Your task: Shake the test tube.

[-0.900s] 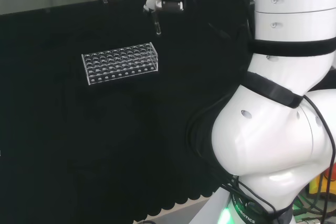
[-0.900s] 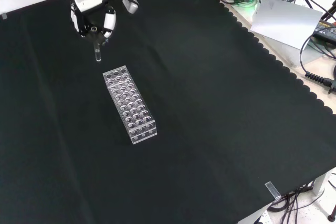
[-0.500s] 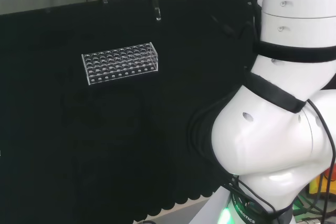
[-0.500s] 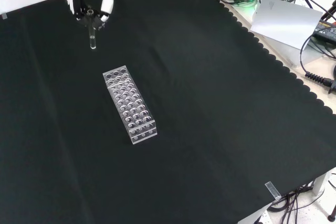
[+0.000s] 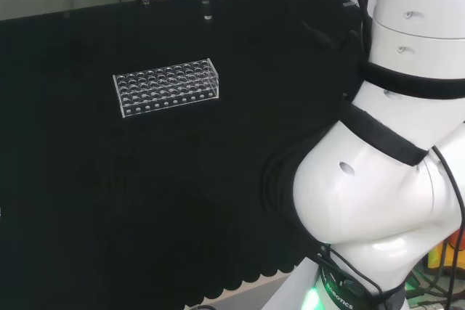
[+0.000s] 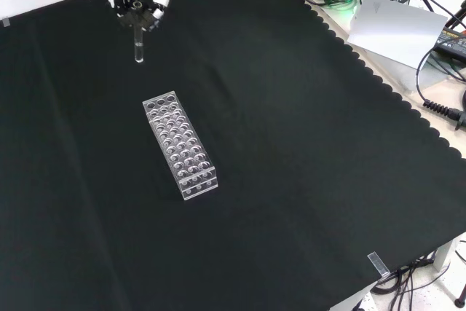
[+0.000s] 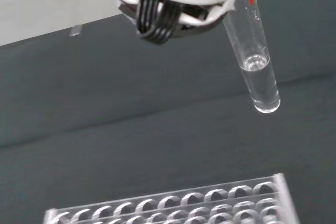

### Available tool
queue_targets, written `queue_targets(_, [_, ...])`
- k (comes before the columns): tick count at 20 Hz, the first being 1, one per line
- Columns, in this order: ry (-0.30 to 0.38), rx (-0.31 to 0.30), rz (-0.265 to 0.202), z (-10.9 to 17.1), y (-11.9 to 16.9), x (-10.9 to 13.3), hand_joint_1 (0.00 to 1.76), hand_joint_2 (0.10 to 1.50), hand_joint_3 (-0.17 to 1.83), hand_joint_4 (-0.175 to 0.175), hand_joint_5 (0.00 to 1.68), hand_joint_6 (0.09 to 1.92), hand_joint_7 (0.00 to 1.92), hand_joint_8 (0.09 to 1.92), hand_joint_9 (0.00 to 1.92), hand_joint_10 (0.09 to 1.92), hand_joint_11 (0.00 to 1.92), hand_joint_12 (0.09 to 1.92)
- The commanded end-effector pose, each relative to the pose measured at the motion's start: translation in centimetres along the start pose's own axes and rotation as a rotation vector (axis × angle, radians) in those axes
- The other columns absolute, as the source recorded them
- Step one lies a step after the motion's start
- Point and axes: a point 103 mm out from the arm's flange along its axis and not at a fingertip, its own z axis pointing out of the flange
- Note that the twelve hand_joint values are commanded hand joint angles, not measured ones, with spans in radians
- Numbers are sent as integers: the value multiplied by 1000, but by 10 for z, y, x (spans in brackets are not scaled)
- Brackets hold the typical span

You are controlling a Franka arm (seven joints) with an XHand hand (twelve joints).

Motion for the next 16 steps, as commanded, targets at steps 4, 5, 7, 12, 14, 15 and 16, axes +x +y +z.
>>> queue_targets(4, [107,70,-133,16,-28,96,1224,658,612,-175,1348,502,1667,572,1573,527,1008,1118])
queue_targets(5, [117,82,-150,18,-33,107,1224,657,612,-175,1349,501,1667,572,1573,527,1008,1117])
queue_targets(7, [135,99,-185,21,-41,125,1225,657,612,-175,1349,500,1667,572,1574,526,1008,1117])
queue_targets(12, [151,99,-222,16,-53,141,1225,656,613,-175,1351,497,1667,571,1575,524,1008,1116])
queue_targets(14, [145,89,-206,11,-53,132,1225,655,614,-175,1352,496,1667,571,1575,523,1008,1116])
queue_targets(15, [138,83,-195,9,-52,125,1225,655,614,-175,1352,496,1667,571,1576,523,1008,1116])
queue_targets(16, [130,76,-182,6,-52,116,1225,655,614,-175,1352,495,1668,570,1576,523,1008,1116])
